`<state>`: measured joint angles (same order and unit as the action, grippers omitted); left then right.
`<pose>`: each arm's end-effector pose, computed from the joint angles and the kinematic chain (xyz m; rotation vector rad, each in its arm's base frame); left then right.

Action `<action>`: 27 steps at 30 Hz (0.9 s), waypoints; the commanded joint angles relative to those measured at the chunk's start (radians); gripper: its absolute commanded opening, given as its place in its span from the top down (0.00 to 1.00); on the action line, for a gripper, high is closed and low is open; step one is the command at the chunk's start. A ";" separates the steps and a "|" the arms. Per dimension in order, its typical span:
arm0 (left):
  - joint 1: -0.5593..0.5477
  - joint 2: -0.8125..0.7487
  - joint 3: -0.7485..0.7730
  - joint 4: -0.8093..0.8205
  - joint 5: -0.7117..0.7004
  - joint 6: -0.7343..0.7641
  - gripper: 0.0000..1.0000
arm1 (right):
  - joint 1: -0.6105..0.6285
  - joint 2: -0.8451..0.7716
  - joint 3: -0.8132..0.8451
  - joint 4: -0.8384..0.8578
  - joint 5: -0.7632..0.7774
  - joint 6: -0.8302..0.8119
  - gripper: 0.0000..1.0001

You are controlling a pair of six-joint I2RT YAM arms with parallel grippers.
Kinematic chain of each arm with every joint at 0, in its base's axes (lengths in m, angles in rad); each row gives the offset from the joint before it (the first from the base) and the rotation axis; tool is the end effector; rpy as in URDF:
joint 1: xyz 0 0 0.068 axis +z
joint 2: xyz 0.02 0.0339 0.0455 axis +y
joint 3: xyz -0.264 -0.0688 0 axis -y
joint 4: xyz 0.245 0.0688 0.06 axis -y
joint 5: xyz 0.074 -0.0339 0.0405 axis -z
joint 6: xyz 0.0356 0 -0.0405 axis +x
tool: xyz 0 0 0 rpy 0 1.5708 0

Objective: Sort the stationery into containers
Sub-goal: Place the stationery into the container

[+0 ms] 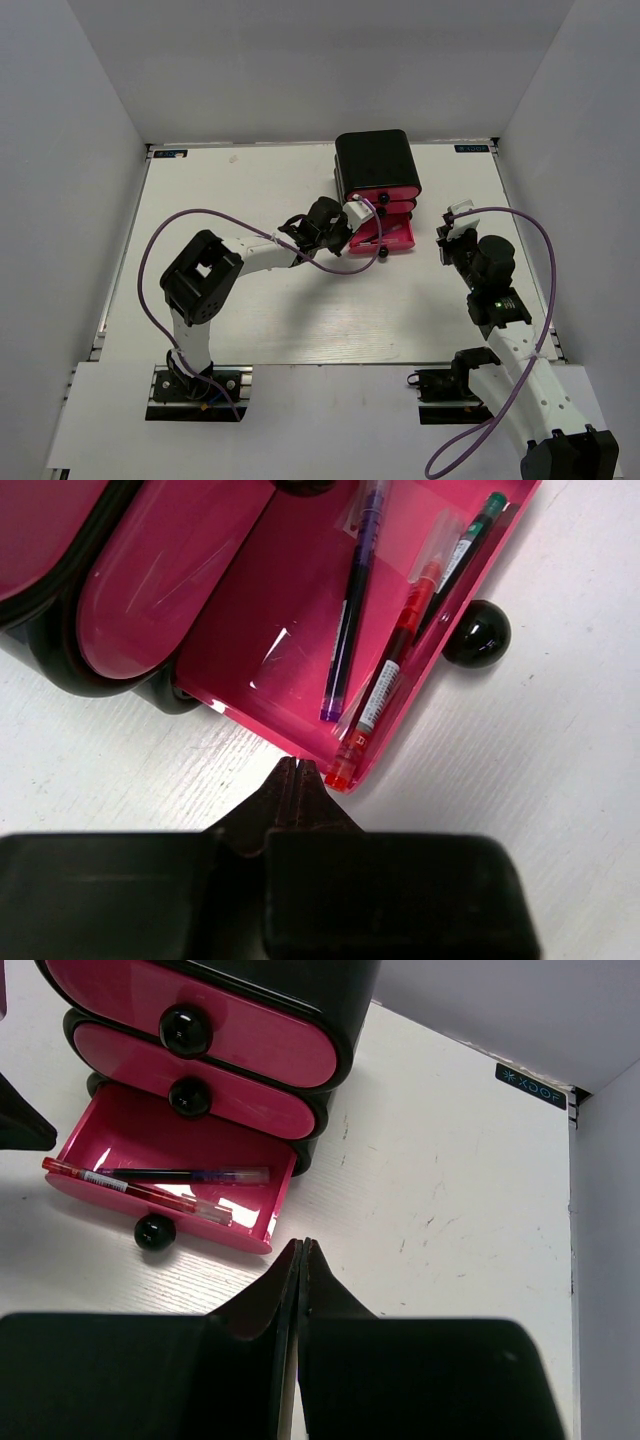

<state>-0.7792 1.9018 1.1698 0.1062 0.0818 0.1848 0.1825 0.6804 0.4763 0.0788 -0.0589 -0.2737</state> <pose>0.2946 -0.2950 0.1799 1.0730 1.9506 -0.4202 0.1722 0.0339 0.2750 -0.4263 1.6415 -0.0183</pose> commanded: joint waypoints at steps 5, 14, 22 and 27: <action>0.003 0.000 0.024 0.029 0.038 -0.039 1.00 | -0.003 -0.013 0.004 0.047 0.007 -0.009 1.00; 0.003 0.009 0.033 0.047 0.047 -0.059 1.00 | -0.006 -0.013 0.002 0.050 0.008 -0.012 1.00; 0.003 -0.027 0.010 0.029 -0.065 -0.050 1.00 | -0.008 -0.013 0.002 0.049 0.005 -0.010 1.00; 0.003 -0.027 0.001 0.006 -0.086 -0.039 1.00 | -0.009 -0.013 0.004 0.049 0.007 -0.009 1.00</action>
<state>-0.7788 1.9099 1.1732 0.1261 0.0246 0.1410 0.1822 0.6800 0.4763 0.0788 -0.0589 -0.2737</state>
